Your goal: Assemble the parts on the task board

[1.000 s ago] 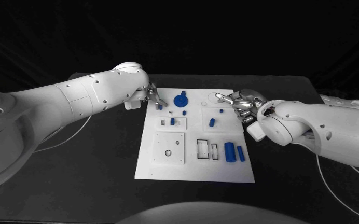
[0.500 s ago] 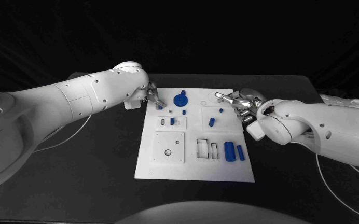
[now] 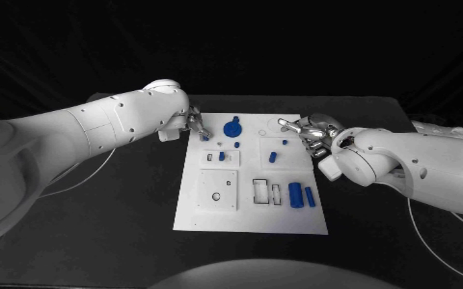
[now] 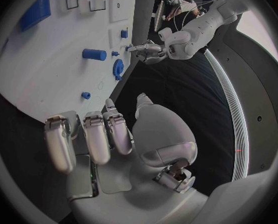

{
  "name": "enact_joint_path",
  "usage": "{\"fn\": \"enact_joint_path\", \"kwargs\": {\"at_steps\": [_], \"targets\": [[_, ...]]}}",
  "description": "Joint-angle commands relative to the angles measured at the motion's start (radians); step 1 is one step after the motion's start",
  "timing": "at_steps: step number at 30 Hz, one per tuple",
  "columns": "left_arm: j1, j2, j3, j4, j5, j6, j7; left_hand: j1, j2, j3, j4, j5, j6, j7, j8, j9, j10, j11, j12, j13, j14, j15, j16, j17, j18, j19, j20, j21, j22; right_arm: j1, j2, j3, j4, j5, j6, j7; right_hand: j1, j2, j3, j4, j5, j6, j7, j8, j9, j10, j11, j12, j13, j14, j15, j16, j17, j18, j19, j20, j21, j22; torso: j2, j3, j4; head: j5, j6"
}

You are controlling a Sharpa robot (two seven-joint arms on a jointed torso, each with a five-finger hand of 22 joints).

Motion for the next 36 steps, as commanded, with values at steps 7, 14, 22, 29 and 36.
{"fn": "enact_joint_path", "kwargs": {"at_steps": [7,14,22,29,36], "targets": [[0.009,-0.042,0.002,0.057,0.022,-0.049,0.030,0.018,-0.010,0.017,-0.001,0.039,0.012,-0.006,0.006,0.007,0.104,-0.011,0.002,0.263,0.104,-0.004,0.003,0.263,-0.007,0.105,-0.006,0.002,0.263,0.000,-0.001,0.000,-0.001,-0.003,0.007,0.000,0.000,0.006,-0.006,-0.001,0.005,0.005,0.041,0.004,0.001,0.105,0.009,-0.001,0.262,0.106,0.005,0.004,0.263,-0.007,0.107,0.008,0.004,0.263,0.000,0.0006,0.0005,-0.005,-0.003],[0.035,-0.089,0.002,0.129,0.062,-0.020,-0.005,0.040,-0.031,0.027,-0.002,0.072,0.015,-0.008,0.007,0.014,0.104,-0.013,0.002,0.263,0.104,-0.002,0.003,0.263,-0.007,0.105,-0.004,0.002,0.263,0.000,0.000,0.000,-0.001,-0.003,0.005,-0.001,0.000,0.006,-0.006,-0.001,0.005,0.005,0.041,0.004,0.001,0.105,0.009,-0.001,0.262,0.106,0.005,0.004,0.263,-0.007,0.107,0.008,0.004,0.263,0.000,0.0015,0.0002,-0.004,-0.003],[0.054,-0.146,0.001,0.224,0.073,0.002,-0.073,0.040,-0.043,0.030,0.000,0.103,0.016,-0.007,0.006,0.018,0.104,-0.012,0.002,0.263,0.104,-0.001,0.003,0.263,-0.007,0.105,-0.004,0.002,0.263,0.000,0.000,0.000,-0.001,-0.003,0.002,-0.001,0.001,0.007,-0.007,-0.001,0.006,0.005,0.041,0.005,0.001,0.105,0.009,-0.001,0.262,0.106,0.005,0.004,0.263,-0.007,0.107,0.008,0.004,0.263,0.000,0.0004,0.0004,-0.005,-0.007],[0.059,-0.186,0.001,0.298,0.075,0.003,-0.140,0.039,-0.047,0.034,0.000,0.130,0.018,-0.007,0.005,0.021,0.104,-0.013,0.002,0.263,0.104,-0.002,0.003,0.263,-0.007,0.105,-0.003,0.002,0.263,0.000,-0.002,0.000,0.000,-0.003,-0.001,0.000,0.001,0.007,-0.007,-0.001,0.006,0.005,0.041,0.005,0.001,0.105,0.009,-0.001,0.262,0.106,0.005,0.004,0.263,-0.007,0.107,0.008,0.004,0.263,0.000,-0.0001,0.0005,-0.003,-0.011],[0.059,-0.199,-0.001,0.340,0.075,0.007,-0.182,0.026,-0.049,0.032,0.002,0.140,0.019,-0.005,0.004,0.023,0.104,-0.011,0.002,0.263,0.104,-0.002,0.003,0.263,-0.007,0.105,-0.003,0.002,0.263,0.000,0.000,0.000,-0.001,-0.003,-0.001,0.002,0.001,0.007,-0.008,-0.001,0.007,0.005,0.041,0.005,0.002,0.105,0.010,-0.001,0.262,0.106,0.005,0.004,0.263,-0.007,0.107,0.009,0.004,0.263,0.000,0.0002,0.0006,0.001,-0.013]]}}
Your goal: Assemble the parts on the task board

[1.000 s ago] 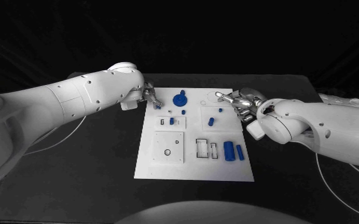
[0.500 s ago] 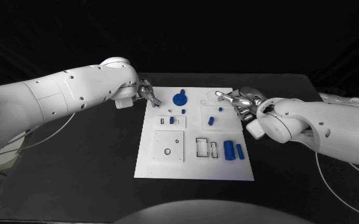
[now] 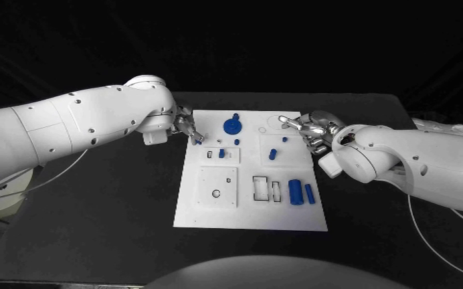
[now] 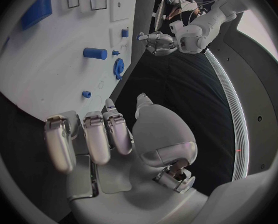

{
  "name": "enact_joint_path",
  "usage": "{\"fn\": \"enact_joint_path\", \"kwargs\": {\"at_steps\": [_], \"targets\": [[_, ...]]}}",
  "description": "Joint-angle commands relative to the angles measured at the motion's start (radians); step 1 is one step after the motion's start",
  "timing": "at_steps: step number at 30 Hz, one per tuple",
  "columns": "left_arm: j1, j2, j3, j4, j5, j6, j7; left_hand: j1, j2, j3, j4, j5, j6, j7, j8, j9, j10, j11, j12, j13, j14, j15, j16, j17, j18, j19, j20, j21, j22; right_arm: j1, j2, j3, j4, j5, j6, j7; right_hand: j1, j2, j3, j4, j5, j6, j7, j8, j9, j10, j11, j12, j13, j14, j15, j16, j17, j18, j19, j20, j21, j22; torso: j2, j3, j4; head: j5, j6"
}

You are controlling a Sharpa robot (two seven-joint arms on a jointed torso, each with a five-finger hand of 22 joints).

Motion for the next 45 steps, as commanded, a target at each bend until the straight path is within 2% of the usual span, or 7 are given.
{"fn": "enact_joint_path", "kwargs": {"at_steps": [1,7,24,45], "targets": [[0.003,0.000,-0.001,0.018,0.009,0.019,-0.055,-0.007,-0.006,0.003,0.004,0.008,0.006,0.000,0.002,0.002,0.104,-0.004,0.002,0.263,0.104,-0.002,0.003,0.263,-0.007,0.105,-0.004,0.002,0.263,0.000,0.002,0.000,0.000,-0.003,0.002,0.004,0.001,0.007,-0.008,-0.001,0.007,0.005,0.041,0.005,0.001,0.105,0.010,-0.001,0.262,0.106,0.005,0.004,0.263,-0.007,0.103,0.005,0.004,0.263,0.000,0.0000,-0.0005,0.003,-0.001],[0.001,0.010,-0.003,0.032,0.010,0.027,-0.064,-0.008,0.001,0.008,0.002,0.011,0.008,-0.001,0.002,0.003,0.104,-0.004,0.002,0.263,0.104,-0.003,0.003,0.263,-0.007,0.105,-0.004,0.002,0.263,0.000,0.004,0.000,-0.001,-0.003,0.002,0.005,0.001,0.008,-0.008,-0.001,0.007,0.005,0.041,0.005,0.001,0.105,0.010,-0.001,0.262,0.106,0.005,0.004,0.263,-0.007,0.103,0.005,0.004,0.263,0.000,-0.0007,-0.0021,0.006,-0.001],[-0.008,0.047,-0.015,0.019,0.017,0.073,-0.061,-0.007,0.006,0.012,0.001,0.012,0.007,-0.001,0.001,0.004,0.104,-0.005,0.002,0.263,0.104,-0.003,0.003,0.263,-0.007,0.105,-0.004,0.002,0.263,0.000,0.004,0.000,0.001,-0.003,0.002,0.007,0.002,0.008,-0.008,-0.001,0.007,0.005,0.041,0.006,0.001,0.105,0.010,-0.001,0.262,0.106,0.005,0.004,0.263,-0.007,0.103,0.005,0.004,0.263,0.000,-0.0007,-0.0006,0.004,-0.005],[-0.019,0.066,-0.019,0.015,-0.005,0.052,-0.078,0.005,0.013,0.025,-0.001,0.009,0.004,-0.001,-0.001,0.007,0.104,-0.005,0.002,0.263,0.104,-0.003,0.003,0.263,-0.007,0.105,-0.004,0.002,0.263,0.000,0.003,0.000,0.002,-0.002,0.004,0.007,0.002,0.008,-0.008,-0.001,0.007,0.005,0.041,0.006,0.001,0.105,0.010,-0.001,0.262,0.106,0.005,0.004,0.263,-0.007,0.103,0.005,0.004,0.263,0.000,-0.0003,-0.0007,0.006,-0.008]]}}
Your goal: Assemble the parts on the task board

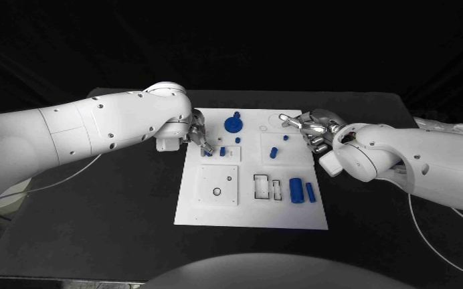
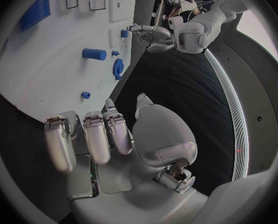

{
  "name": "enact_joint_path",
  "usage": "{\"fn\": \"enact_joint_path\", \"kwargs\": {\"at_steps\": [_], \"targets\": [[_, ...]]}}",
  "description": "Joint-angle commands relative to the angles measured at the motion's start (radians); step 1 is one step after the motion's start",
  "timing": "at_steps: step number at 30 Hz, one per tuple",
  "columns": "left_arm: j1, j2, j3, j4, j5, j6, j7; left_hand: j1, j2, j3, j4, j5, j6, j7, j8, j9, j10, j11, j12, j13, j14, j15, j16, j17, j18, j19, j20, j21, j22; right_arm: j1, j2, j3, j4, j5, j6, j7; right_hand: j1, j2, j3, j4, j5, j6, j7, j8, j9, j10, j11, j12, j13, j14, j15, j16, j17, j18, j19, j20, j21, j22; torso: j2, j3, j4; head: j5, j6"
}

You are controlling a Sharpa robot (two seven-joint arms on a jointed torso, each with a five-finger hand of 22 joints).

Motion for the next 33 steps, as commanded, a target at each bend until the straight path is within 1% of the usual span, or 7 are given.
{"fn": "enact_joint_path", "kwargs": {"at_steps": [1,3,11,18,21,26,33], "targets": [[-0.001,0.004,0.000,-0.002,-0.011,-0.001,-0.013,0.006,0.014,0.006,-0.001,0.002,0.004,-0.002,0.003,0.002,0.104,-0.005,0.002,0.263,0.104,-0.003,0.003,0.263,-0.007,0.105,-0.004,0.002,0.263,0.000,0.000,0.000,0.001,-0.003,0.005,0.006,0.002,0.008,-0.005,0.002,0.007,0.005,0.041,0.006,0.002,0.105,0.010,-0.001,0.262,0.106,0.005,0.004,0.263,-0.007,0.103,0.005,0.004,0.263,0.000,0.0002,0.0002,0.000,0.000],[-0.002,0.006,0.000,-0.006,-0.013,-0.006,-0.010,0.007,0.014,0.008,-0.001,0.002,0.004,-0.001,0.003,0.002,0.104,-0.005,0.002,0.263,0.104,-0.004,0.003,0.263,-0.007,0.105,-0.004,0.002,0.263,0.000,0.000,0.000,0.001,-0.003,0.005,0.005,0.002,0.008,-0.005,0.002,0.007,0.005,0.041,0.006,0.002,0.105,0.010,-0.001,0.262,0.106,0.005,0.004,0.263,-0.007,0.103,0.005,0.004,0.263,0.001,0.0002,0.0008,-0.001,0.000],[-0.006,0.014,0.000,-0.021,-0.017,-0.016,-0.003,0.009,0.016,0.012,-0.001,-0.003,0.003,0.000,0.002,0.003,0.104,-0.004,0.002,0.263,0.104,-0.003,0.003,0.263,-0.007,0.105,-0.004,0.002,0.263,0.000,0.000,0.000,0.001,-0.003,0.005,0.005,0.002,0.008,-0.005,0.002,0.007,0.005,0.041,0.006,0.002,0.105,0.010,-0.001,0.262,0.106,0.005,0.004,0.263,-0.007,0.103,0.005,0.004,0.263,0.000,0.0006,-0.0001,0.000,-0.001],[-0.010,0.017,0.000,-0.030,-0.018,-0.020,0.006,0.010,0.017,0.013,-0.001,-0.004,0.003,0.000,0.002,0.004,0.104,-0.004,0.002,0.263,0.104,-0.003,0.003,0.263,-0.007,0.105,-0.004,0.002,0.263,0.000,0.000,0.000,0.001,-0.003,0.006,0.004,0.002,0.008,-0.005,0.002,0.007,0.005,0.041,0.006,0.002,0.105,0.010,-0.001,0.262,0.106,0.005,0.004,0.263,-0.007,0.103,0.005,0.004,0.263,0.001,0.0003,-0.0011,-0.001,-0.001],[-0.011,0.018,0.000,-0.031,-0.019,-0.020,0.011,0.010,0.017,0.013,0.000,-0.005,0.002,0.000,0.002,0.004,0.104,-0.004,0.002,0.263,0.104,-0.003,0.003,0.263,-0.007,0.105,-0.004,0.002,0.263,0.000,-0.001,0.000,0.001,-0.003,0.006,0.004,0.002,0.008,-0.005,0.002,0.007,0.005,0.041,0.006,0.002,0.105,0.010,-0.001,0.262,0.106,0.005,0.004,0.263,-0.007,0.103,0.005,0.004,0.263,0.001,0.0002,-0.0001,-0.003,-0.003],[-0.012,0.019,0.000,-0.032,-0.019,-0.027,0.021,0.010,0.018,0.014,0.000,-0.006,0.002,0.000,0.002,0.004,0.104,-0.004,0.002,0.263,0.104,-0.003,0.003,0.263,-0.007,0.105,-0.004,0.002,0.263,0.000,-0.001,0.000,0.002,-0.003,0.006,0.003,0.002,0.008,-0.005,0.002,0.007,0.005,0.041,0.006,0.002,0.105,0.010,-0.001,0.262,0.106,0.005,0.004,0.263,-0.007,0.103,0.005,0.004,0.263,0.000,0.0004,0.0003,-0.004,-0.001],[-0.013,0.022,0.000,-0.033,-0.013,-0.027,0.034,0.010,0.018,0.015,0.001,-0.008,0.003,0.001,0.002,0.004,0.104,-0.003,0.002,0.263,0.104,-0.003,0.003,0.263,-0.007,0.105,-0.004,0.002,0.263,0.000,-0.001,0.000,0.001,-0.003,0.006,0.003,0.002,0.008,-0.005,0.002,0.007,0.005,0.041,0.006,0.002,0.105,0.010,-0.001,0.262,0.106,0.005,0.004,0.263,-0.007,0.103,0.005,0.004,0.263,0.000,0.0004,-0.0007,-0.005,-0.003]]}}
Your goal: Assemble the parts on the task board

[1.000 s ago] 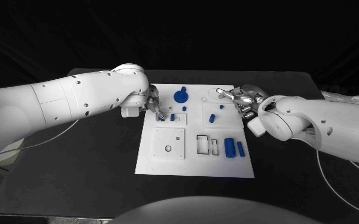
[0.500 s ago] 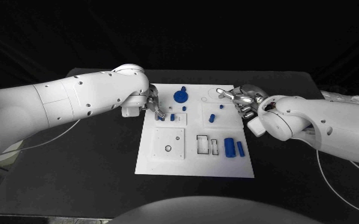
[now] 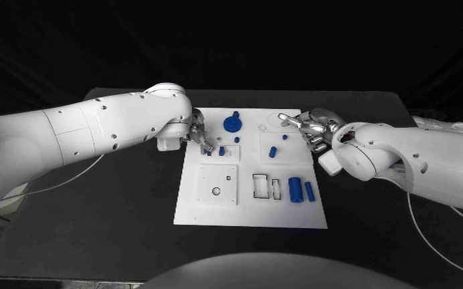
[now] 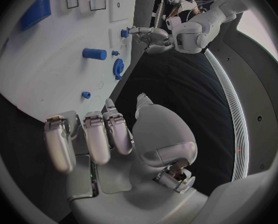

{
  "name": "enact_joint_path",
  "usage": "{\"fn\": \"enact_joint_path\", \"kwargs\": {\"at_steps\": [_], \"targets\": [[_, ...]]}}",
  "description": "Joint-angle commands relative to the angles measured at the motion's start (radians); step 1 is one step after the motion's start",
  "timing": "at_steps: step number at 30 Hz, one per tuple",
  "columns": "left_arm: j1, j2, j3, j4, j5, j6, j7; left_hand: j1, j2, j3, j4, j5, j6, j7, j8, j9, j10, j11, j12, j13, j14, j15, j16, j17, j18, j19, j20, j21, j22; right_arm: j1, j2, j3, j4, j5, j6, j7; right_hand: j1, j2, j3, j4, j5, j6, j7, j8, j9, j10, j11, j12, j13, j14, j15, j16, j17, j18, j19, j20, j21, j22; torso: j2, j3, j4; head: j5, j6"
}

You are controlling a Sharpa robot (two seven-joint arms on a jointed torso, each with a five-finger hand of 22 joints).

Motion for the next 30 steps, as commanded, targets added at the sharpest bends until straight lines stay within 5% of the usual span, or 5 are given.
{"fn": "enact_joint_path", "kwargs": {"at_steps": [1,30], "targets": [[-0.001,0.003,0.000,0.000,0.002,-0.001,0.022,-0.001,0.008,0.009,0.001,0.000,0.004,-0.001,0.003,0.001,0.106,-0.005,0.002,0.263,0.104,-0.003,0.003,0.263,-0.007,0.105,-0.004,0.002,0.263,0.000,0.000,0.000,0.001,-0.003,0.006,0.004,0.002,0.008,-0.005,0.002,0.007,0.005,0.041,0.006,0.001,0.105,0.010,-0.001,0.262,0.106,0.005,0.004,0.263,-0.007,0.103,0.005,0.004,0.263,0.000,0.0000,-0.0003,-0.001,-0.001],[-0.001,0.006,0.000,-0.005,0.010,0.046,0.001,0.003,0.009,0.015,-0.001,-0.012,0.003,0.000,0.003,0.004,0.106,-0.004,0.002,0.263,0.104,-0.003,0.003,0.263,-0.007,0.105,-0.004,0.002,0.263,0.000,0.001,0.000,0.000,-0.003,0.006,0.004,0.002,0.008,-0.005,0.002,0.007,0.005,0.041,0.006,0.001,0.105,0.010,-0.001,0.262,0.106,0.005,0.004,0.263,-0.007,0.103,0.005,0.004,0.263,0.000,0.0003,0.0008,-0.002,-0.003]]}}
